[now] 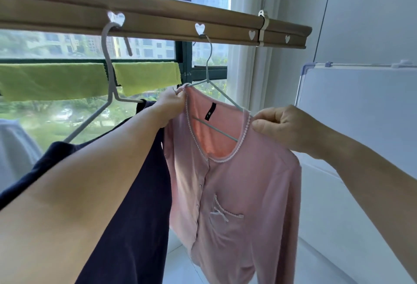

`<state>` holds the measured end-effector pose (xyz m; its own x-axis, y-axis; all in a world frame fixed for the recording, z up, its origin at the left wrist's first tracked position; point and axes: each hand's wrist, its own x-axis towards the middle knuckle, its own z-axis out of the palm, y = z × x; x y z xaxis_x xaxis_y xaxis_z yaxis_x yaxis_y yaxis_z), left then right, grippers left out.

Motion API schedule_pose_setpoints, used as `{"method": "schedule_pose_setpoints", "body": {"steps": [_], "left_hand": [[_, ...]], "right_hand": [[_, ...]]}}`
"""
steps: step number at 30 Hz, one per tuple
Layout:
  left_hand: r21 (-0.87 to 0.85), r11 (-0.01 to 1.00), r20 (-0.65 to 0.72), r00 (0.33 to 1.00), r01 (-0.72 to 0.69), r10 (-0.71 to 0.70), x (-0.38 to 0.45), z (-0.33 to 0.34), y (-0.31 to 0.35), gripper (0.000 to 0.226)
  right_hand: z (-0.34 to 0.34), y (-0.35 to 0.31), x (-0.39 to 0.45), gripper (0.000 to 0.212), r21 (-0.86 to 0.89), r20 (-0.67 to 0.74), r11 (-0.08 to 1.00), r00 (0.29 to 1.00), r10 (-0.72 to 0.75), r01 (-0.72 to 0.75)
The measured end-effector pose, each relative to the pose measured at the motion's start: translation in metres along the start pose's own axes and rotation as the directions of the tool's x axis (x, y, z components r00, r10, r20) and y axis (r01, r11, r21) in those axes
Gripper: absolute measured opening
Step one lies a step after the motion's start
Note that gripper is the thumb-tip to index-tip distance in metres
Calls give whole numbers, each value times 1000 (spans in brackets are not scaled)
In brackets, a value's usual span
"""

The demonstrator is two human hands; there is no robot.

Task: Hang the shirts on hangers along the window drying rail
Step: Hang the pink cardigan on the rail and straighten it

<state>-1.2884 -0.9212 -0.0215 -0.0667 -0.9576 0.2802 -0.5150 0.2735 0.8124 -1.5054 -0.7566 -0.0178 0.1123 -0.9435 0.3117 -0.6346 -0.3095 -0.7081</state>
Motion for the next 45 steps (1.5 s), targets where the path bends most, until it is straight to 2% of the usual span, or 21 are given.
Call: {"method": "schedule_pose_setpoints", "body": {"steps": [3, 8, 11, 15, 17, 19, 22, 25, 28, 30, 33, 38, 41, 45], "left_hand": [[-147, 989, 59, 998, 5, 3, -9, 3, 10, 26], [-261, 964, 130, 991, 56, -22, -16, 12, 25, 40], [-258, 963, 145, 988, 83, -46, -21, 16, 34, 43], [-217, 975, 73, 997, 48, -33, -28, 17, 31, 49], [-174, 979, 67, 993, 105, -94, -32, 13, 28, 49], [-129, 973, 72, 981, 190, -182, -32, 7, 21, 59], [-157, 966, 19, 978, 206, -206, -30, -2, 14, 71], [-175, 964, -5, 978, 202, -206, -37, -6, 17, 67], [-217, 954, 41, 978, 207, -203, -49, -3, 24, 57], [-225, 957, 66, 983, 182, -172, -54, 1, 29, 49], [-217, 967, 15, 991, 131, -131, -62, 6, 38, 34], [-388, 890, -12, 964, 239, -265, -82, 15, 40, 43], [-486, 854, -84, 963, 184, -255, -95, 16, 39, 47], [-370, 923, -123, 979, 105, -161, -109, 13, 40, 42]], "right_hand": [[13, -4, 2, 13, 93, 107, 996, 994, 2, -12], [36, -14, 5, 18, 84, 194, 996, 980, -51, 35], [46, -20, 5, 19, 104, 222, 993, 972, -76, 54], [55, -26, 7, 19, 143, 215, 988, 972, -94, 64], [58, -28, 9, 22, 169, 201, 984, 976, -88, 54], [61, -29, 10, 21, 214, 194, 976, 976, -94, 51], [62, -31, 11, 25, 242, 200, 969, 974, -102, 52], [64, -31, 12, 34, 263, 219, 963, 969, -115, 55], [68, -31, 14, 37, 277, 238, 959, 962, -134, 65], [71, -30, 15, 40, 283, 232, 957, 963, -140, 71], [75, -27, 18, 48, 285, 188, 956, 973, -132, 75], [79, -15, 23, 63, 353, 113, 933, 987, -113, 66], [81, -12, 22, 64, 347, 66, 934, 991, -117, 88], [81, -13, 19, 57, 305, 4, 944, 991, -136, 129]]}}
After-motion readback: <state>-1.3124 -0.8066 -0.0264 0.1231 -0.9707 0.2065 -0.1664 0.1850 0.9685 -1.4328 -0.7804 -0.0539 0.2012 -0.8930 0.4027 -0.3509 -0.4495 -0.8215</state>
